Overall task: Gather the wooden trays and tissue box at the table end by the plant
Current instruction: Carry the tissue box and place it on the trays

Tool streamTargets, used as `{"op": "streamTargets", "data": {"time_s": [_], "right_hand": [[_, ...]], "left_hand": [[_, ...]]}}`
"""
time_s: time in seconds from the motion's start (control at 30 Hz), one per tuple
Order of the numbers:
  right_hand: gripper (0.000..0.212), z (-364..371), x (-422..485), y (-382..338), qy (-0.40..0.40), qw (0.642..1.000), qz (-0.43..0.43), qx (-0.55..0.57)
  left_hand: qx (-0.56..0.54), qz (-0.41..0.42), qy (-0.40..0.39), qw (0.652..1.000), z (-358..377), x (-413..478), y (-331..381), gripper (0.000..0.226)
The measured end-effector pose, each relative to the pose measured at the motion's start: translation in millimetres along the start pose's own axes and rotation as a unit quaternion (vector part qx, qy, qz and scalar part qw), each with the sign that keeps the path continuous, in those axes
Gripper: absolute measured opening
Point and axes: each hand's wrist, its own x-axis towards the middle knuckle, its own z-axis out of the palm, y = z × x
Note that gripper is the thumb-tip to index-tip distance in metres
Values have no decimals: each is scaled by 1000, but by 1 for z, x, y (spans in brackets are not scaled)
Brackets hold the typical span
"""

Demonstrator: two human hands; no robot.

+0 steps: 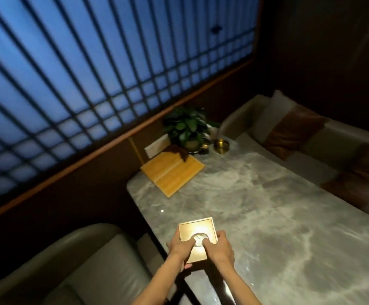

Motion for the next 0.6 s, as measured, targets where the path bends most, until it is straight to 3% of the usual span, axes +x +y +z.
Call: {"op": "streamTargets", "data": {"time_s": [0.23,0.4,0.6], "right_hand": [[40,61,-5,-58,-87,985,-131,-68],[39,103,-9,-74,-134,975,-148,-98],[47,144,27,-119,-150,972,-139,-114]], "left_hand": [[-144,-25,72,987,-81,10,-23,63],[-193,-78,106,972,-114,22,-45,59],[-212,-80,88,970,-147,81,-28,50]]}}
